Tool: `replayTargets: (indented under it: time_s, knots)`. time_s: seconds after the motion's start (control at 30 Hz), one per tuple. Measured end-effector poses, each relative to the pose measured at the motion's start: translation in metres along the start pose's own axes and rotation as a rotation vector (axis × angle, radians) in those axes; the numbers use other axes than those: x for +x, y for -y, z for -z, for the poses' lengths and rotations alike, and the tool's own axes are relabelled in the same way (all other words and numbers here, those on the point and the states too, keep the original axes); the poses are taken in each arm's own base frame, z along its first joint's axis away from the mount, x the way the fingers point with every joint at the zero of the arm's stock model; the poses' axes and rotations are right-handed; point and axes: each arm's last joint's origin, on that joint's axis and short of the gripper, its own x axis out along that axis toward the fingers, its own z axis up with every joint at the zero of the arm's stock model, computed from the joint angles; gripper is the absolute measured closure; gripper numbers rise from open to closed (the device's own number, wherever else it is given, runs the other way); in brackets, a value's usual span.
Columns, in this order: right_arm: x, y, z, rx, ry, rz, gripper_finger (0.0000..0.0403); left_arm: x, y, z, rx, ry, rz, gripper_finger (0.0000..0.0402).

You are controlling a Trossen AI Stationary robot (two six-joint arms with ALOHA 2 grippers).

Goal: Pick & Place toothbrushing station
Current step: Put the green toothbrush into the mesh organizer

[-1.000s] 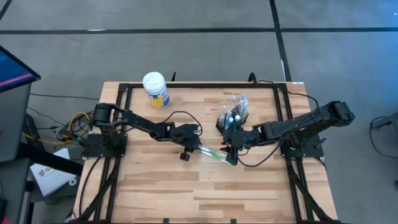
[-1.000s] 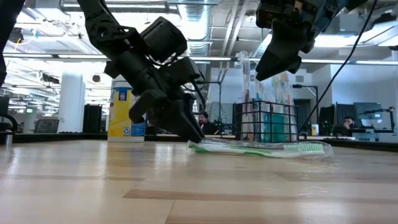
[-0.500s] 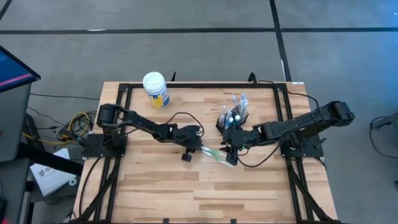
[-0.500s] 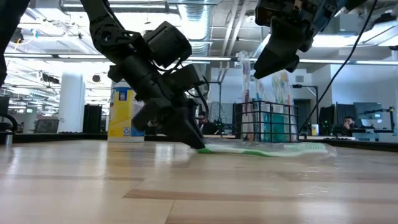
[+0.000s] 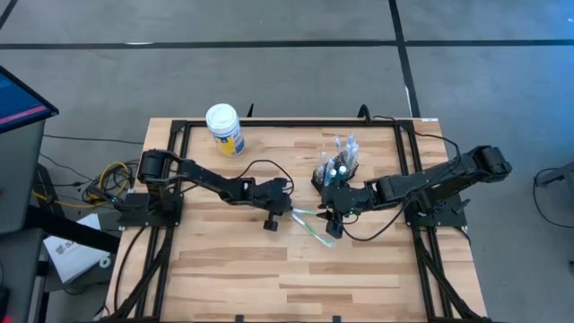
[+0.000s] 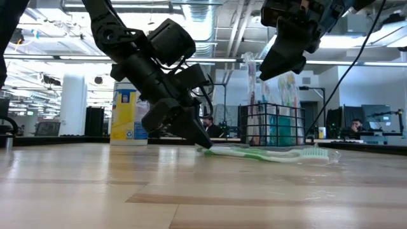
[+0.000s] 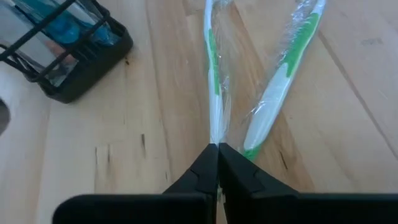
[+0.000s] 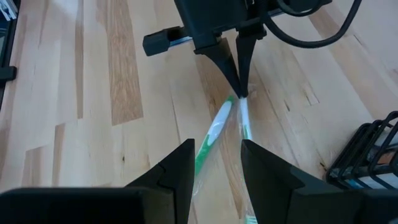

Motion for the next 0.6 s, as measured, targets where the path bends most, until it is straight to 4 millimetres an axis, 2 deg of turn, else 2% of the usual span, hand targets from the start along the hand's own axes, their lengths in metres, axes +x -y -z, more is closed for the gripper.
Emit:
replayTargets:
  time_s: [0.27, 0.6]
  knots:
    - [0.0, 0.0, 0.0, 0.0, 0.0, 0.0, 0.028, -0.005, -0.002, -0.005, -0.016, 0.026, -0.01, 0.0401]
    - [0.0, 0.0, 0.0, 0.001, 0.001, -0.001, 0.028, -0.045, -0.007, -0.016, -0.068, 0.111, -0.051, 0.0401]
